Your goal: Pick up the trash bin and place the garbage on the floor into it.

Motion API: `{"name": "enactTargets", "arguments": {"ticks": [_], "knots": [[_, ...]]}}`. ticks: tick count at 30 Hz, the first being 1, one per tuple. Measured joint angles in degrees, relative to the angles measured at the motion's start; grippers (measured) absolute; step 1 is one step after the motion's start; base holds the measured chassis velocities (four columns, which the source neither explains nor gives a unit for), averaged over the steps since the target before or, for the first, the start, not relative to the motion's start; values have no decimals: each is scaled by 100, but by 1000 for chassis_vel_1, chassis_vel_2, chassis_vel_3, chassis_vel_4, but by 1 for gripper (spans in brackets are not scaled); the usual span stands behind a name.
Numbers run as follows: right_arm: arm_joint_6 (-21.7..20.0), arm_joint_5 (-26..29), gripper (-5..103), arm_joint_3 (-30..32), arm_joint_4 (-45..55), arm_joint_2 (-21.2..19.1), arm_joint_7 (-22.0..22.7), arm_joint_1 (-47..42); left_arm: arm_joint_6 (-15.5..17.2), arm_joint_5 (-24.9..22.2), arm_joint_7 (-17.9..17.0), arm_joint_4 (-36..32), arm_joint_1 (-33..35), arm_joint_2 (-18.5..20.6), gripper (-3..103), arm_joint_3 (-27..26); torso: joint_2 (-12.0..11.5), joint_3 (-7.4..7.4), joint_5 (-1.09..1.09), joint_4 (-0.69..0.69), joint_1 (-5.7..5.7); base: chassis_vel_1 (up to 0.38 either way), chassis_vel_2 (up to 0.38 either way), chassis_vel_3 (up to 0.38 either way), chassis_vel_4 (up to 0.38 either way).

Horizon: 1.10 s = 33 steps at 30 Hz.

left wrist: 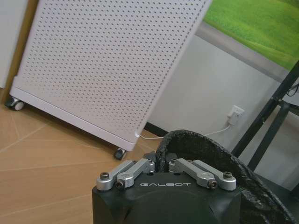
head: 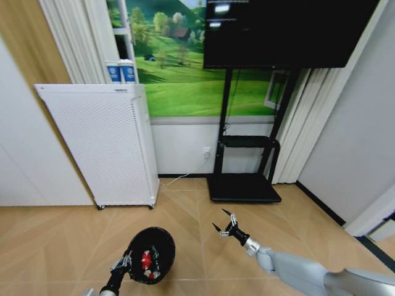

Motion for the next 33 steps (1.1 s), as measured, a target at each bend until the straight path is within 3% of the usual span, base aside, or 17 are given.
{"name": "enactTargets", "arguments": {"ticks": [3, 6, 9, 19, 27, 33], "knots": [[-38, -23, 100, 4, -9, 44, 75, -45, -7, 18, 12, 32, 0, -20, 7, 37, 0, 0, -8, 2, 0, 116, 95, -87, -68], [-7, -36, 100, 5, -35, 65, 71, -50, -18, 27, 31, 56, -7, -28, 7, 51, 0, 1, 1, 0, 1, 92, 32, -85, -43], [19, 13, 100, 8, -52, 85, 73, -49, -28, 31, 36, 94, -19, -42, 7, 63, 1, 0, -7, -2, 0, 117, 44, -152, -64], [93, 54, 100, 92, -126, 193, 78, -105, -86, 28, 84, 298, -46, -73, 7, 78, 1, 0, -4, 3, 0, 126, 72, -104, -63], [109, 50, 100, 105, -37, 177, 101, -233, -77, -441, 577, 862, -371, -69, 7, 113, 0, 0, -6, -1, 0, -47, -14, 41, 8], [112, 15, 100, 104, -94, 263, 112, -291, -85, -512, 484, 897, -520, -88, 7, 252, 1, 0, -6, 1, 0, 0, 0, 0, 0]]}}
